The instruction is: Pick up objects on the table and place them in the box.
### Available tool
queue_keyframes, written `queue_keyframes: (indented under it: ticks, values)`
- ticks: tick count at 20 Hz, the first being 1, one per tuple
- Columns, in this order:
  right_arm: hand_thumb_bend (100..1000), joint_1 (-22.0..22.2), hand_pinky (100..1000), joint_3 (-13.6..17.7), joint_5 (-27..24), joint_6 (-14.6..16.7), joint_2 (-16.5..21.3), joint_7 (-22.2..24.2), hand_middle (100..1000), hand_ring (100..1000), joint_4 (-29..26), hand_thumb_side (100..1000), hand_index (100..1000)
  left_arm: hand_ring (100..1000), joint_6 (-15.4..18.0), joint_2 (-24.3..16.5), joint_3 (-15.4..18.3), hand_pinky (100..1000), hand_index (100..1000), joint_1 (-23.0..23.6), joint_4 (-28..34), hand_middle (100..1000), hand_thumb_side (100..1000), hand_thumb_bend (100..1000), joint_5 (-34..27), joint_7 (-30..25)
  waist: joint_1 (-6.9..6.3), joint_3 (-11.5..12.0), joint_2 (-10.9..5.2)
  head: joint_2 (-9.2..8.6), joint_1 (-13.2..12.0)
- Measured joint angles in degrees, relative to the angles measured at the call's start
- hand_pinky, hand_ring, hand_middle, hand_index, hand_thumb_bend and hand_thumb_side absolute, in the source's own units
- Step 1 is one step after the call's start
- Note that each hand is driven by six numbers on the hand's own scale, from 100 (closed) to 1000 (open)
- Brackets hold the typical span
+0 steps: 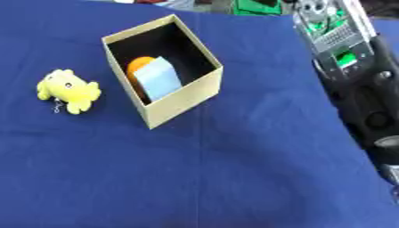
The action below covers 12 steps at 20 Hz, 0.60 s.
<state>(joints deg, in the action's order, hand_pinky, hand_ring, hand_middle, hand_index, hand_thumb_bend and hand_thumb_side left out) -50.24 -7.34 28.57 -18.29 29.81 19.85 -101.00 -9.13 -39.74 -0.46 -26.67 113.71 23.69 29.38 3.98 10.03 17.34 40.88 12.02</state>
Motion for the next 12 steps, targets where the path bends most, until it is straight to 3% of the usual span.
queue_keyframes:
  ticks: [4, 5, 6, 8, 12]
  values:
    - [100, 2.5, 894, 5.4, -3.4, -0.5, 2.9, -3.4, 859, 929, -5.6, 859, 978, 836, -0.1, 0.0, 0.1, 579, 801, 0.7, 0.0, 717, 1000, 553, 0.0, 0.2, -0.38, -1.0, 0.05, 0.13, 0.8]
    - [100, 3.4, 893, 6.9, -4.3, -0.3, 3.6, -4.3, 860, 929, -7.1, 926, 978, 836, -0.1, 0.0, 0.2, 579, 801, 0.9, 0.0, 717, 1000, 553, 0.0, 0.3, -0.56, -1.2, 0.09, 0.13, 0.8]
    - [100, 4.2, 883, 8.3, -5.2, -0.2, 4.3, -5.2, 857, 922, -8.5, 847, 977, 837, -0.1, 0.0, 0.2, 579, 801, 1.0, 0.0, 717, 1000, 552, 0.1, 0.4, -0.68, -1.4, 0.15, 0.13, 0.8]
    - [100, 5.8, 883, 10.6, -7.0, 0.6, 5.3, -7.0, 857, 922, -10.7, 847, 977, 837, -0.1, 0.0, 0.3, 579, 801, 1.0, 0.0, 717, 1000, 552, 0.1, 0.4, -0.72, -1.7, 0.19, 0.13, 0.8]
    - [100, 7.3, 883, 12.3, -10.6, 2.7, 6.3, -10.6, 857, 922, -12.3, 847, 977, 837, -0.1, 0.0, 0.4, 579, 801, 1.1, 0.0, 717, 1000, 552, 0.1, 0.5, -0.72, -1.7, 0.19, 0.13, 0.8]
